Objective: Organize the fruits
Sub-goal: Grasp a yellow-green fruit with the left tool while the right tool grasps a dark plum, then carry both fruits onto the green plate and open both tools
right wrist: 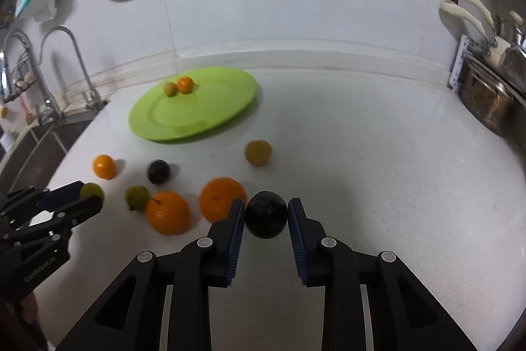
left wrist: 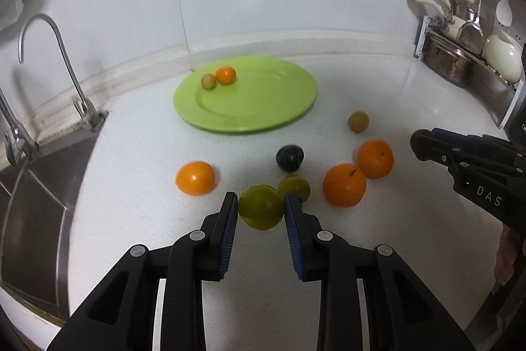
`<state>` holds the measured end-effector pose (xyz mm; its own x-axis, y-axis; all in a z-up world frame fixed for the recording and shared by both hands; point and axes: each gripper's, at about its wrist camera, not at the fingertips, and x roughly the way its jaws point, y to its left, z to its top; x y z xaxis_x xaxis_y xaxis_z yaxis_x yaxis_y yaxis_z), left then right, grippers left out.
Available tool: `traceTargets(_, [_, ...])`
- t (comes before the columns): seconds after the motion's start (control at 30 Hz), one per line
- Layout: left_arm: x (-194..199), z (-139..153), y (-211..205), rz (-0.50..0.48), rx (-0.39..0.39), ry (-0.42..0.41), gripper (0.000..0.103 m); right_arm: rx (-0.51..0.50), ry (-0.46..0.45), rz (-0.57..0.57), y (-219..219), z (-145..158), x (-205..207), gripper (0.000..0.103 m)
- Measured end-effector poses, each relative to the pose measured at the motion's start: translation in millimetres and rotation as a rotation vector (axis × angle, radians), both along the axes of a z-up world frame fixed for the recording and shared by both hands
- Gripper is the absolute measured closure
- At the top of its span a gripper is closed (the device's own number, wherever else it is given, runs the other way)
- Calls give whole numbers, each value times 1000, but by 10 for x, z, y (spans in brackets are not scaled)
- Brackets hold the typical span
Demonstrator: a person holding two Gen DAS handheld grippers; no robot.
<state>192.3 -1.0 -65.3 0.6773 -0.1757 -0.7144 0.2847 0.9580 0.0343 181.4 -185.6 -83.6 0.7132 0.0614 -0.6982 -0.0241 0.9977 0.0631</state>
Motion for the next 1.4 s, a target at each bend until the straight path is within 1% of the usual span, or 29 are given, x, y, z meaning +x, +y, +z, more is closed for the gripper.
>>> traceTargets(0.13, [-57,163,21,-18,10,-59,74,-3,-47,39,89,201,-41,74])
traceTargets(0.33, [-44,365,55,-34,13,-122,74,-6,-110,89,198,445,-32,74])
traceTargets(0.5, [0,521,82,-37,7,-168,74,19,-140,127,265,585,72,74])
traceTargets(0.67, [107,632,96,-36,6,-192,74,44,-156,150,315,673,207,74])
traceTargets(0.87, [355,684,117,-44,-5,-186,74,66,-149,193,384,731,457,74])
traceTargets(1.13, [816,658,154,-52,-11,-144,74,48,-133,246,491,752,881,74])
traceTargets(1.3, [1150,570,157,-62,-20,-95,74,46,-96,275,523,688,1208,74])
traceTargets(1.4, [1341,491,155,-63,-31,-57,74,68,-64,285,532,607,1411,74])
